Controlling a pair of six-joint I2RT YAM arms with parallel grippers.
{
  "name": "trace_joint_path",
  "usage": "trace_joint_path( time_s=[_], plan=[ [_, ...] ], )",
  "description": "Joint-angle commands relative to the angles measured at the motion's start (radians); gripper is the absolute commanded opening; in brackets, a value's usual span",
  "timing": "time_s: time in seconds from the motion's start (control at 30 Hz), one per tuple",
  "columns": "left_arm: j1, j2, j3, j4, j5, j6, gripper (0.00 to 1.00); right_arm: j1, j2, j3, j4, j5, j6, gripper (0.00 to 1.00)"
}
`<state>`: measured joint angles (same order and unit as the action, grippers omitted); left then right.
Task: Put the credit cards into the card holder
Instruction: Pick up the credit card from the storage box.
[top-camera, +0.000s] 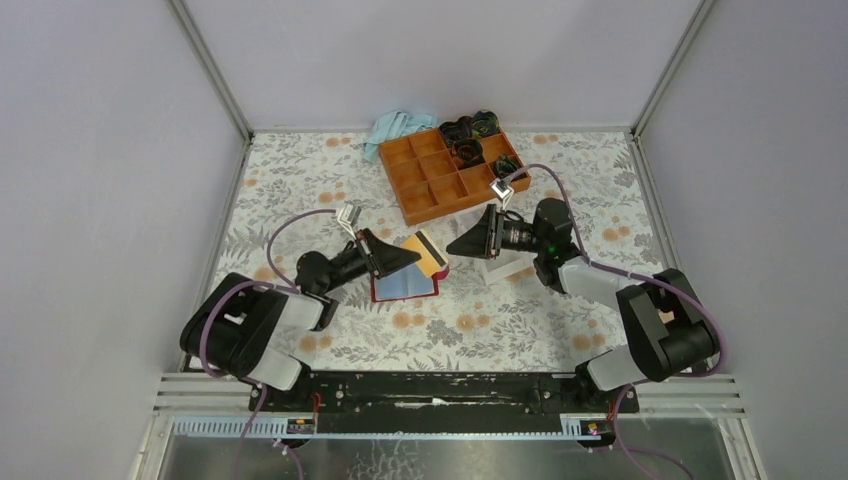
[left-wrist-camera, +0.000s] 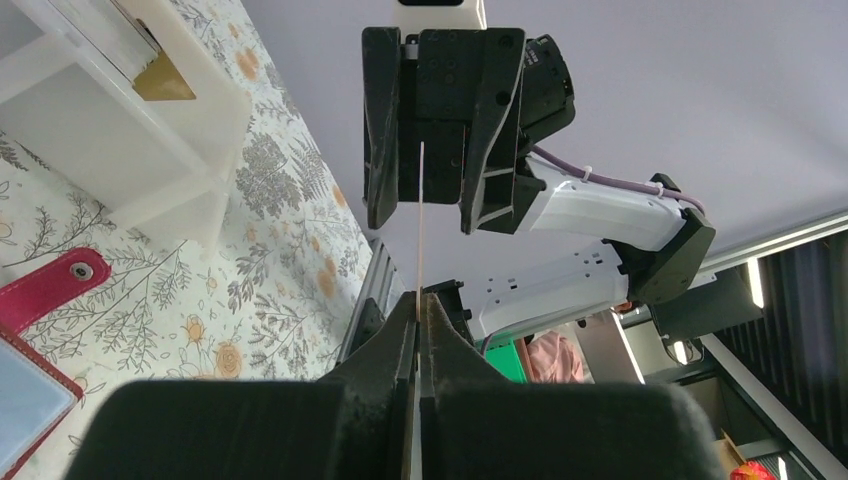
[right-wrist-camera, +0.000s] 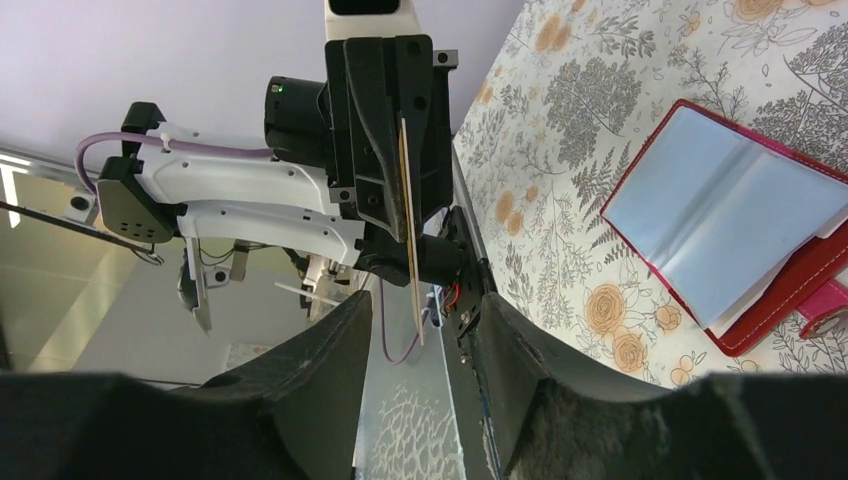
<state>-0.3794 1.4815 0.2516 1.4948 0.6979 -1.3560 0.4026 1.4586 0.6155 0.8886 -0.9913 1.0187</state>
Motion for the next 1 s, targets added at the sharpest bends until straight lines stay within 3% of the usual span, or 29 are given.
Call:
trace_joint_path(
  time_s=[0.0,0.27,0.6,0.97],
  plan=[
    [0.002,0.040,0.040,0.082,0.041,-0.008,0.00,0.028,0.034,0.001,0.124,-0.029,0.038,0.51],
    [0.002,0.082,0.079,0.071,0.064,-0.008,0.00,0.059,0.060,0.014,0.125,-0.026,0.032,0.46],
    [0.002,0.098,0.096,0.049,0.071,0.005,0.00,0.067,0.043,0.045,-0.053,0.007,-0.082,0.28],
    [0.001,0.108,0.106,0.031,0.101,0.007,0.00,0.067,0.039,0.074,-0.099,0.021,-0.113,0.25]
  ],
)
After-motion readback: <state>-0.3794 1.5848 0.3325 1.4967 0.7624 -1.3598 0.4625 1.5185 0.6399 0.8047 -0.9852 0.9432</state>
